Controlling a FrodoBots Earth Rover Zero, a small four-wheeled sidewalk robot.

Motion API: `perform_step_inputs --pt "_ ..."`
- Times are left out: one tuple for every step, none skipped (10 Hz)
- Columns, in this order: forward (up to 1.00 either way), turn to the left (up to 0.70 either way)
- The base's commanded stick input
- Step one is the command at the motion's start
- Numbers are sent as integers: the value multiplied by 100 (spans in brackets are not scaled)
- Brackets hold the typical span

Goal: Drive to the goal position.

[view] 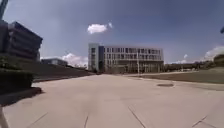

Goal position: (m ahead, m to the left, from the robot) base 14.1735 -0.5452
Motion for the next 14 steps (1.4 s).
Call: perform_step_inputs --pt "70 2" --pt "70 2" --pt "70 2" --pt "70 2" --pt "70 2" --pt "70 2" --pt "70 2" --pt "70 2" --pt "70 2" --pt "70 2" --pt "70 2" --pt "70 2" --pt "70 2" --pt "70 2"
